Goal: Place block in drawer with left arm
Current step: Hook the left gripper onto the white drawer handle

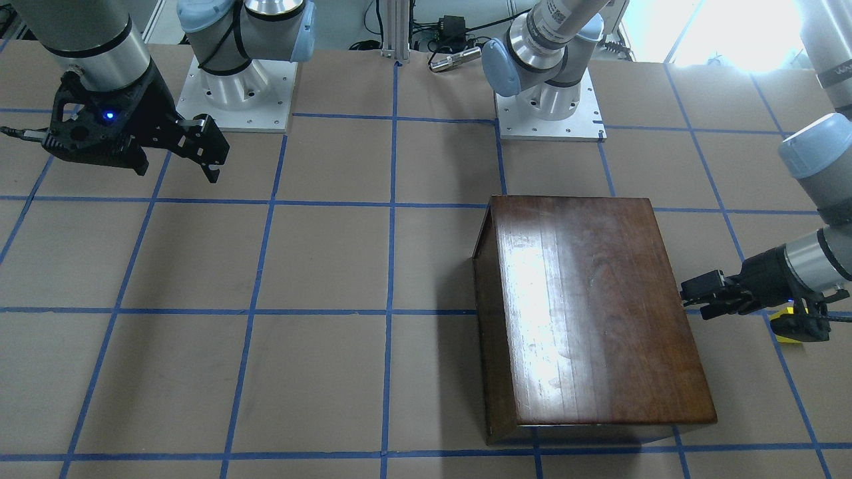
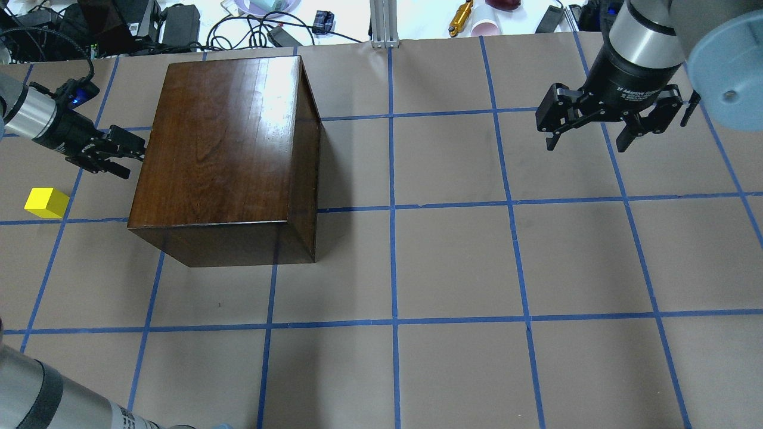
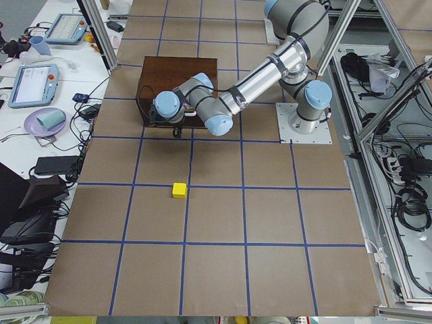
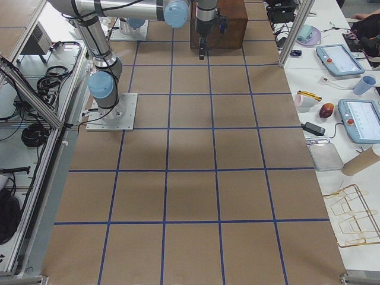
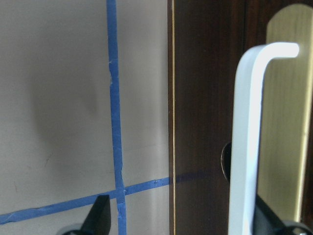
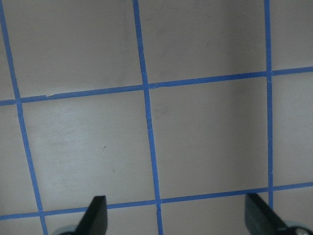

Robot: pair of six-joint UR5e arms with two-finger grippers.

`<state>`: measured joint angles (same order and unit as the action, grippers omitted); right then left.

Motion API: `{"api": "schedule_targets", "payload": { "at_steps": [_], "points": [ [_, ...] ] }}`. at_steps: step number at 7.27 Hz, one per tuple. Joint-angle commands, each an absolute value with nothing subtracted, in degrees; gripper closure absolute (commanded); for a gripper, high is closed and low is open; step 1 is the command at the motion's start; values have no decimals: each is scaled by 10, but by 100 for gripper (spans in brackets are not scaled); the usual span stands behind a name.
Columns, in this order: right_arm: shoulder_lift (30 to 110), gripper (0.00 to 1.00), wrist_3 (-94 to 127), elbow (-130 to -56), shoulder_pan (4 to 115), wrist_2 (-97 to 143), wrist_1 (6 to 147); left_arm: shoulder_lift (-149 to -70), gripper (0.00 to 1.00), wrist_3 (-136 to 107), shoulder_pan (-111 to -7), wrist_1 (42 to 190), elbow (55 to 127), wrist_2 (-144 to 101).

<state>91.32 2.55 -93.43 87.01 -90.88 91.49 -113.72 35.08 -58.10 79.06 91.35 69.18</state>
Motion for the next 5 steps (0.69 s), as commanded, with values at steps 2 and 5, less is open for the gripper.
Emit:
{"api": "schedule_targets", "payload": {
  "at_steps": [2, 5],
  "points": [
    [913, 0, 25, -934, 870, -909, 915, -1135, 17, 353, -581, 790, 908, 698],
    [913, 0, 25, -934, 870, -909, 915, -1133, 17, 354, -580, 790, 904, 702]
  ]
}}
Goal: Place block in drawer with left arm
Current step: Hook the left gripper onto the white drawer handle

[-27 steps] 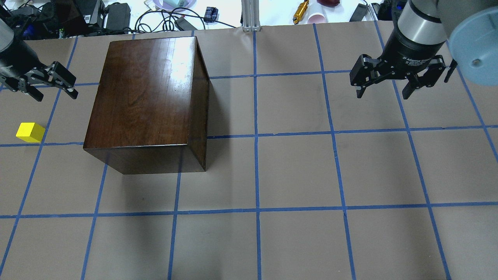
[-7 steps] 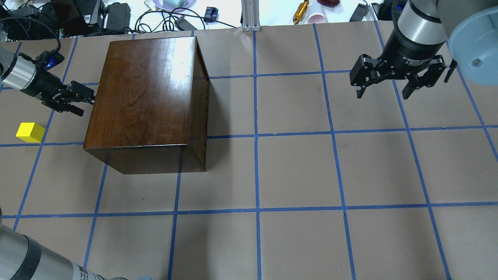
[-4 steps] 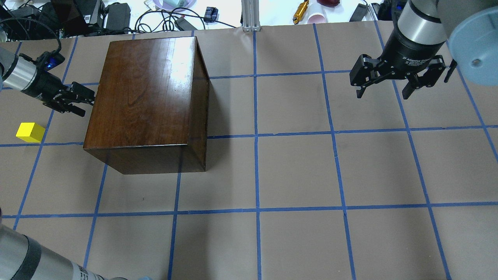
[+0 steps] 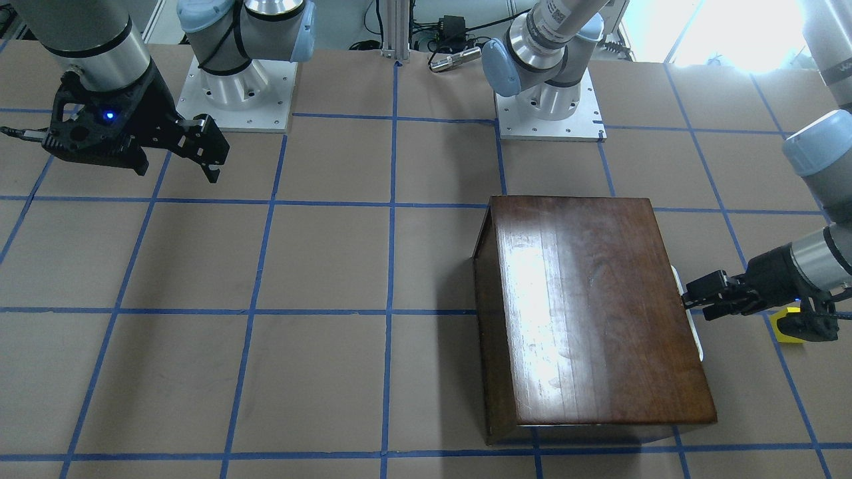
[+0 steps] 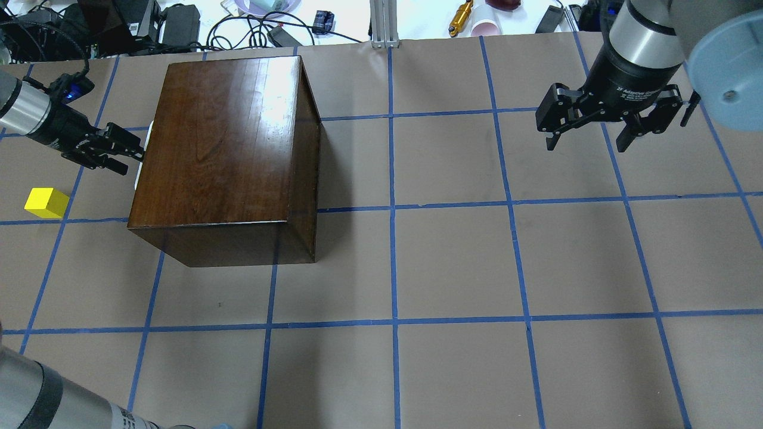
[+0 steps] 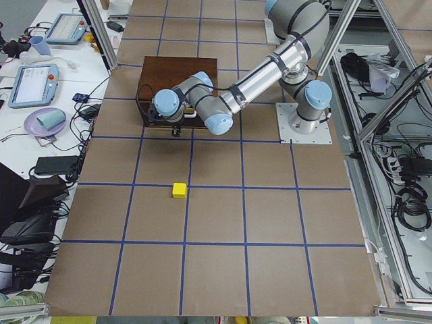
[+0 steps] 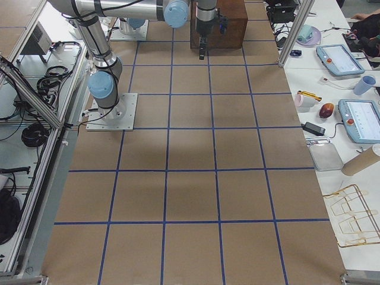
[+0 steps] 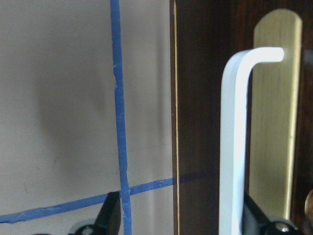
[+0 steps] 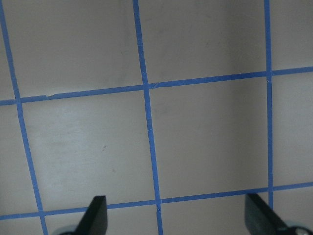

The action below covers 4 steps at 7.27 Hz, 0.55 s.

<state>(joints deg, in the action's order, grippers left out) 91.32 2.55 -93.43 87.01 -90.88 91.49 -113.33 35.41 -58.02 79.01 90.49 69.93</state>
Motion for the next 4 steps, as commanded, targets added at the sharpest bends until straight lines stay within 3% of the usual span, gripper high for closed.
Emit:
{"api": "schedule_targets", "payload": {
  "at_steps": [1, 4],
  "points": [
    [913, 0, 25, -934, 870, -909, 915, -1133, 17, 354, -580, 790, 904, 715],
    [913, 0, 25, -934, 870, -910, 915, -1133, 17, 357, -573, 787, 904, 740]
  ]
}}
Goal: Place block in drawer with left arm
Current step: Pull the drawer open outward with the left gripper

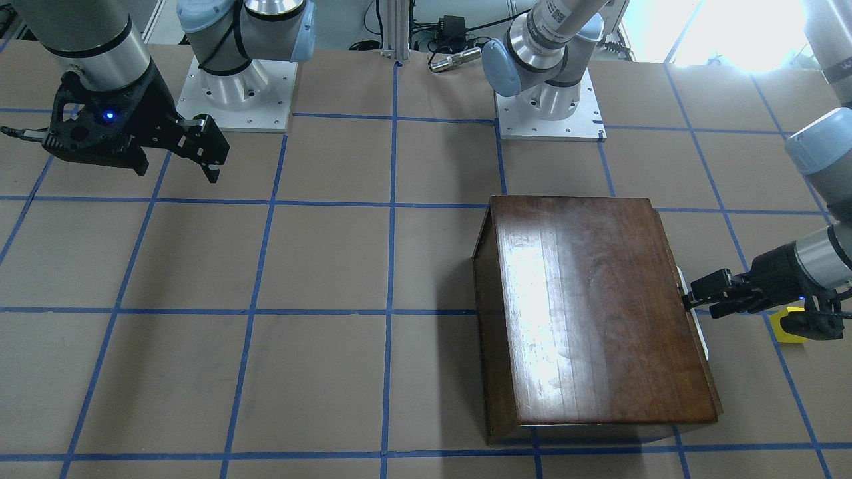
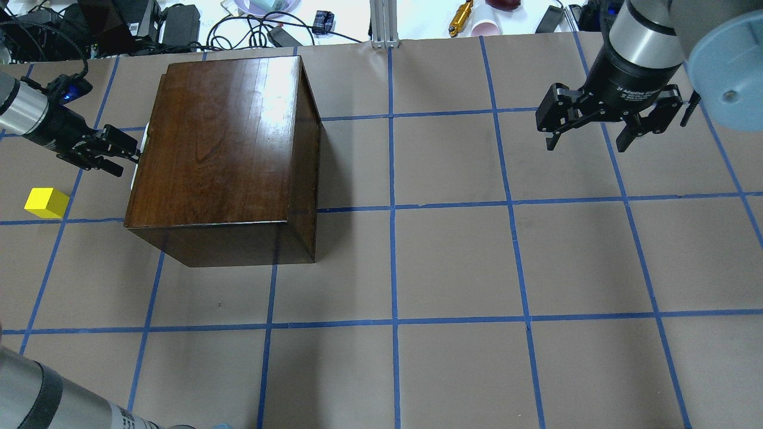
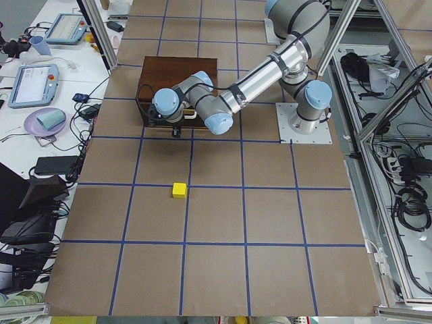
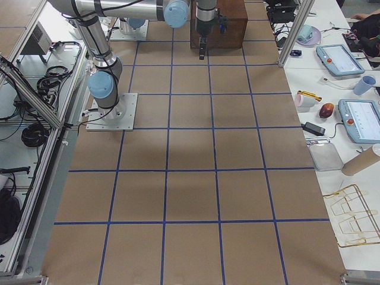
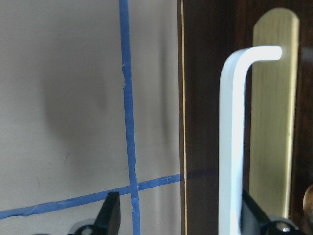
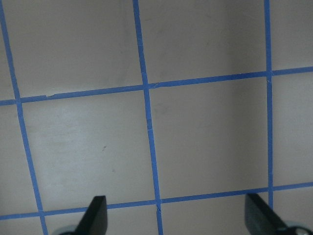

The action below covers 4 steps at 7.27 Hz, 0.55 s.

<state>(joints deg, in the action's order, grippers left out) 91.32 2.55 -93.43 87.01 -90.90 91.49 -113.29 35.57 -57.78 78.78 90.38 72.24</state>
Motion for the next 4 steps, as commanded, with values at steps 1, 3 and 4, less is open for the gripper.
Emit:
{"api": "schedule_targets", "payload": {
  "at_steps": [1, 3, 4],
  "points": [
    [913, 0, 25, -934, 870, -909, 915, -1133, 17, 358, -570, 787, 904, 741],
    [913, 0, 25, -934, 870, -909, 915, -1132, 17, 360, -556, 785, 903, 741],
    [913, 0, 25, -934, 870, -909, 915, -1132, 17, 360, -553, 785, 901, 741]
  ]
}}
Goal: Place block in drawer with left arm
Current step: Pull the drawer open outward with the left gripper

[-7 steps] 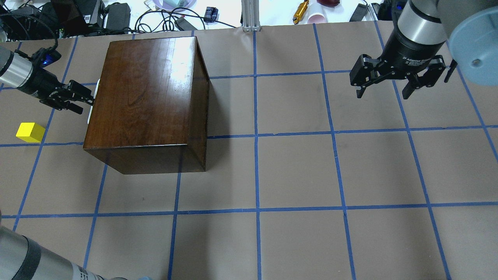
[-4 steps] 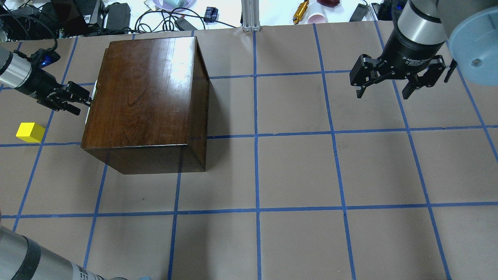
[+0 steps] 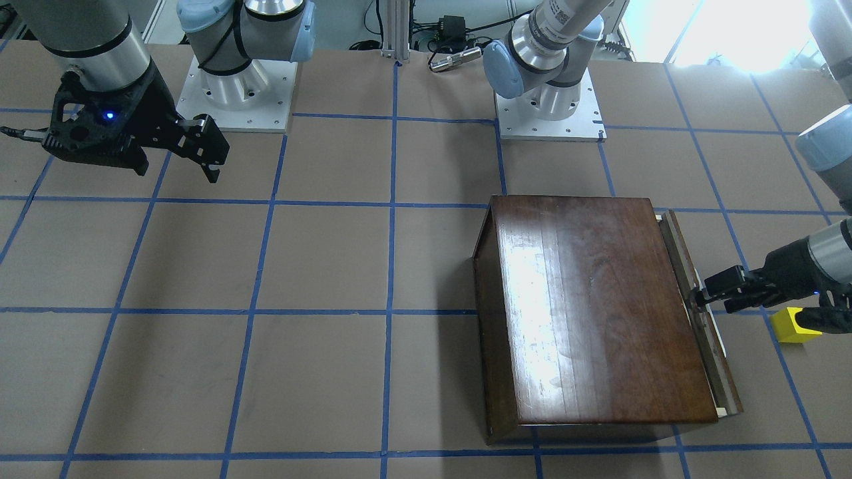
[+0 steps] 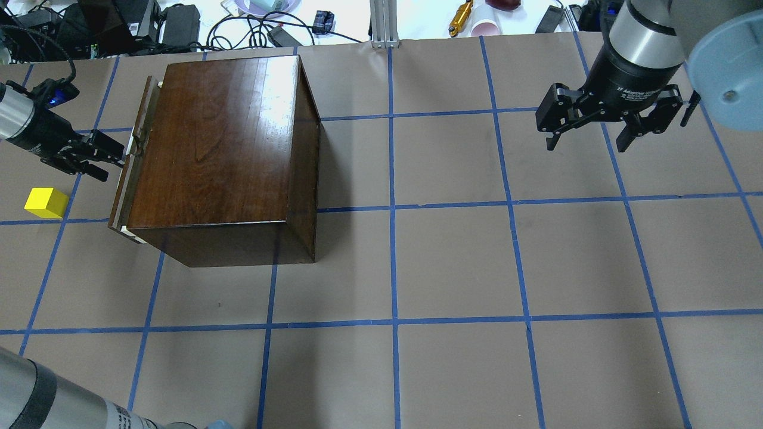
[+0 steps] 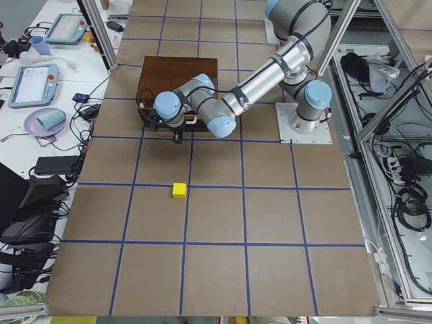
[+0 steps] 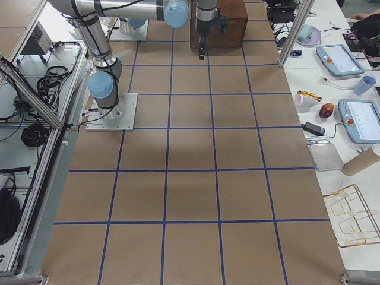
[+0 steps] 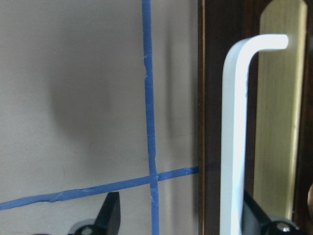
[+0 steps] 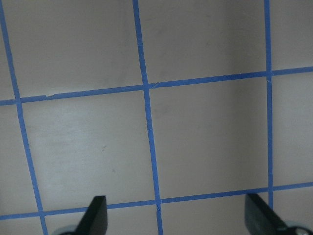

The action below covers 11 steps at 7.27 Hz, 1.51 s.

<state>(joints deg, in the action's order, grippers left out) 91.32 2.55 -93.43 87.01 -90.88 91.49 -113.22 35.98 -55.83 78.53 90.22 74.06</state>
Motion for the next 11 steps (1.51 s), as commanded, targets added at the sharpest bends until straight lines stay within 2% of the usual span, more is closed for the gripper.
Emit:
{"api": "schedule_targets", "payload": {
  "at_steps": [1, 11],
  "points": [
    [913, 0, 25, -934, 870, -910, 915, -1132, 17, 360, -553, 785, 898, 741],
    [913, 0, 25, -934, 870, -909, 915, -1134, 17, 366, -531, 773, 897, 770]
  ]
}}
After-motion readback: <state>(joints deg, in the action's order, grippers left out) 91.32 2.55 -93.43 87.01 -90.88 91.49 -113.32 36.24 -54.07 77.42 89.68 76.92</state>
